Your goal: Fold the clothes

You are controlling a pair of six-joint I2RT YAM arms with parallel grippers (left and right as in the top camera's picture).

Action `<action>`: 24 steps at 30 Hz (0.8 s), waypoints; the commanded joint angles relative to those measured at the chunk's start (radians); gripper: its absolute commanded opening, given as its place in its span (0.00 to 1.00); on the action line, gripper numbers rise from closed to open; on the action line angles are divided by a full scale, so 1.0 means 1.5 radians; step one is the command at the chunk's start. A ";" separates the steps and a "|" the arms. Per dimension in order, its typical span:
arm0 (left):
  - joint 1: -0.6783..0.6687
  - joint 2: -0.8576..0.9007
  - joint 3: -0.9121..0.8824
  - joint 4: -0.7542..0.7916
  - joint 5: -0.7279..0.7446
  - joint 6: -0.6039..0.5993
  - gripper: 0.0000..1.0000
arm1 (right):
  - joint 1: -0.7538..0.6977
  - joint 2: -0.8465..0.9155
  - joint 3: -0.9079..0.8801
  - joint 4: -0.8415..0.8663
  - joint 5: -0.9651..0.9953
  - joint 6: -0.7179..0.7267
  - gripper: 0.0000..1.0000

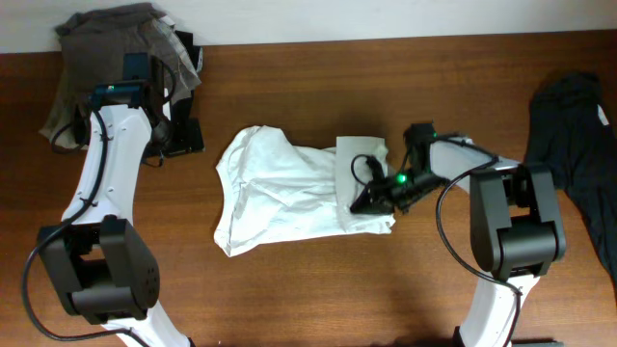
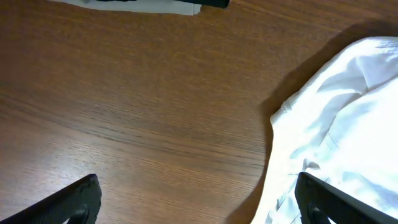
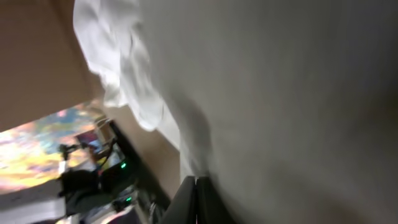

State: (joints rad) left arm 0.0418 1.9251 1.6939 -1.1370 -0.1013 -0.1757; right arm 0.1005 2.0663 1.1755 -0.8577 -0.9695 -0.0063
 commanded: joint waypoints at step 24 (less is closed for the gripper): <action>0.005 0.006 -0.003 0.007 0.005 0.004 0.99 | -0.057 -0.081 0.110 0.067 -0.037 0.082 0.09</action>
State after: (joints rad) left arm 0.0418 1.9251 1.6939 -1.1282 -0.1013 -0.1757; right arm -0.0177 1.9118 1.3388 -0.7971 -1.0058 0.0563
